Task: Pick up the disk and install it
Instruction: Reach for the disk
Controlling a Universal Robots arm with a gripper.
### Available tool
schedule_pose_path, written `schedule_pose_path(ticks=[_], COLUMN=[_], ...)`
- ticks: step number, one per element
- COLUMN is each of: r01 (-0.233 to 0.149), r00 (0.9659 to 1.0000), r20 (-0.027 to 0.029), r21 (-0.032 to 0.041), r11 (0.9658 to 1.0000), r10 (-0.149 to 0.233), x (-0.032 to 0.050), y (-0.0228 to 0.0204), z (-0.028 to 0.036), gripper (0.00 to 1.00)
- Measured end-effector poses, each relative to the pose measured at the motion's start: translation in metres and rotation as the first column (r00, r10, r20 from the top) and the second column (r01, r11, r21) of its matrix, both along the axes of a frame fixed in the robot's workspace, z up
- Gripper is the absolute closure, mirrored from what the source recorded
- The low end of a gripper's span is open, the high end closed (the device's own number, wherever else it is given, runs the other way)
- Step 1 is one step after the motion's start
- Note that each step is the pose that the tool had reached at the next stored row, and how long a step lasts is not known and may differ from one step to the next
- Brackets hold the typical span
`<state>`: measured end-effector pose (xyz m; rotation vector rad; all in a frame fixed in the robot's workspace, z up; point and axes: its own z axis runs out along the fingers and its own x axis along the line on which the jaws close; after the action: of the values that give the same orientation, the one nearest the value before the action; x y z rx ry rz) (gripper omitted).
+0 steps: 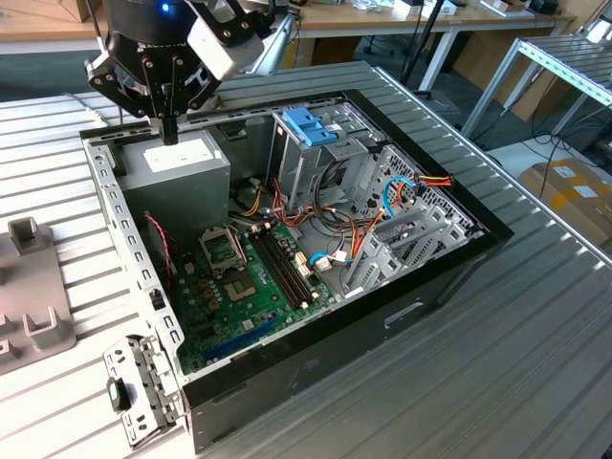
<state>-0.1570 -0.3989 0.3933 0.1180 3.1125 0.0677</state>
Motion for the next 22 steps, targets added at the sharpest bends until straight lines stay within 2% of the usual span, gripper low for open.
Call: schedule_pose_path(ticks=[22], r01=[0.0], r00=[1.0], r20=[-0.0001], r21=[-0.0001], r11=[1.0], r10=[0.0], x=[-0.0055], y=[0.0], z=[0.0001], gripper=[0.89])
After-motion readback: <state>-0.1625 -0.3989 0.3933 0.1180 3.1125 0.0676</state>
